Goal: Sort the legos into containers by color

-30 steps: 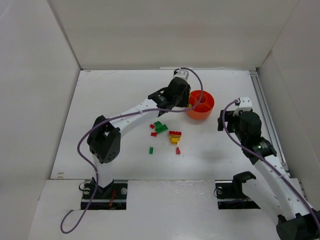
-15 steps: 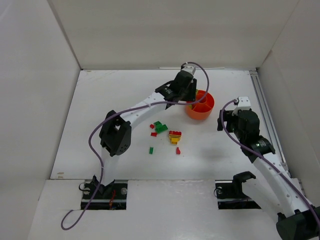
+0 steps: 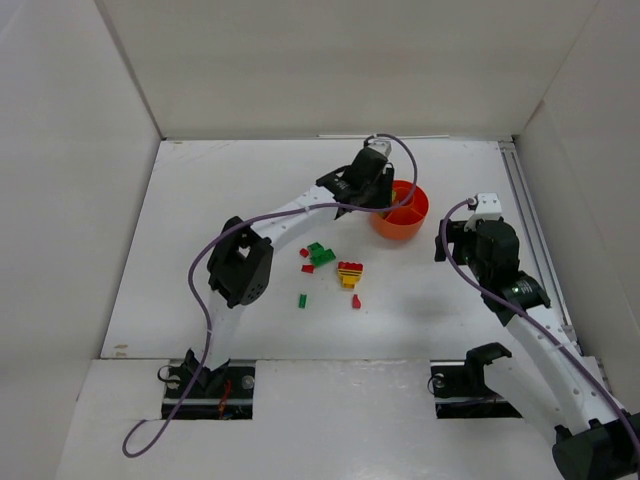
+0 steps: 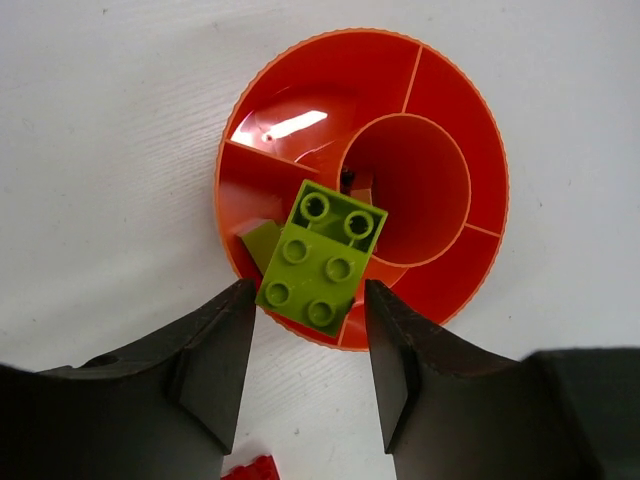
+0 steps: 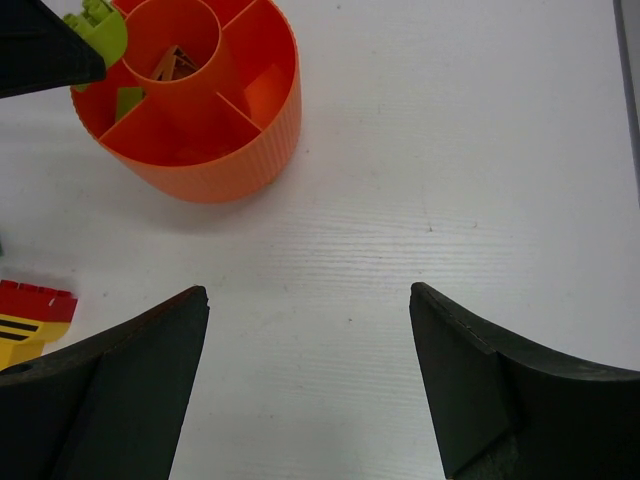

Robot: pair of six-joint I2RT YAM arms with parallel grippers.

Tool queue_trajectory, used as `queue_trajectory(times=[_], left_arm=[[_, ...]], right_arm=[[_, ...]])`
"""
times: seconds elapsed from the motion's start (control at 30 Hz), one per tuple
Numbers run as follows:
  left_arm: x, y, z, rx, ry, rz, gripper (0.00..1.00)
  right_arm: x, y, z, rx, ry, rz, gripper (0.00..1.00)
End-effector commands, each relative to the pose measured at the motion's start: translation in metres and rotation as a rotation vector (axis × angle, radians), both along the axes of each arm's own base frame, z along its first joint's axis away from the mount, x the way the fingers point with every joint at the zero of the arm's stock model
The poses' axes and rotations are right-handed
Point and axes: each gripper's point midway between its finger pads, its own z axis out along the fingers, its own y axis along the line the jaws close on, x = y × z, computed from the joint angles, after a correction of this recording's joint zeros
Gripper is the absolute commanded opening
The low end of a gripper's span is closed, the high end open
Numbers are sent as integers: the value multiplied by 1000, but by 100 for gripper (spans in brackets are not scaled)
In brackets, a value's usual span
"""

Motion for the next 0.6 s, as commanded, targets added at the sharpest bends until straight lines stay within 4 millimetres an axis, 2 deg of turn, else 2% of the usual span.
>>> queue_trajectory(times=[0.0,0.13,0.3,0.33,0.4,0.43,0.5,0.57], left_arm=[[8,-5,35,-64,-46,4,44],[6,-5,28,-54,-28,-4,54],[5,-6,28,-58,-24,-11,57],[4,-6,34,-65,-32,-11,57],[4,-5,34,-60,-36,-17,58],[4,-4,42,-69,-46,-17,60],[1,1,51,-72,-61,-6,66],[-6,13,58,-60,-72,1,82]], right_arm=[[3,-2,9,0,-34,-12,87],[3,0,9,4,-33,-4,87],[3,2,8,7,-32,5,87],[3,2,8,7,-32,5,87],[3,2,8,7,-32,5,87],[2,3,11,6,-40,18,87],[1,4,6,7,-31,27,87],[2,6,9,5,-40,40,87]])
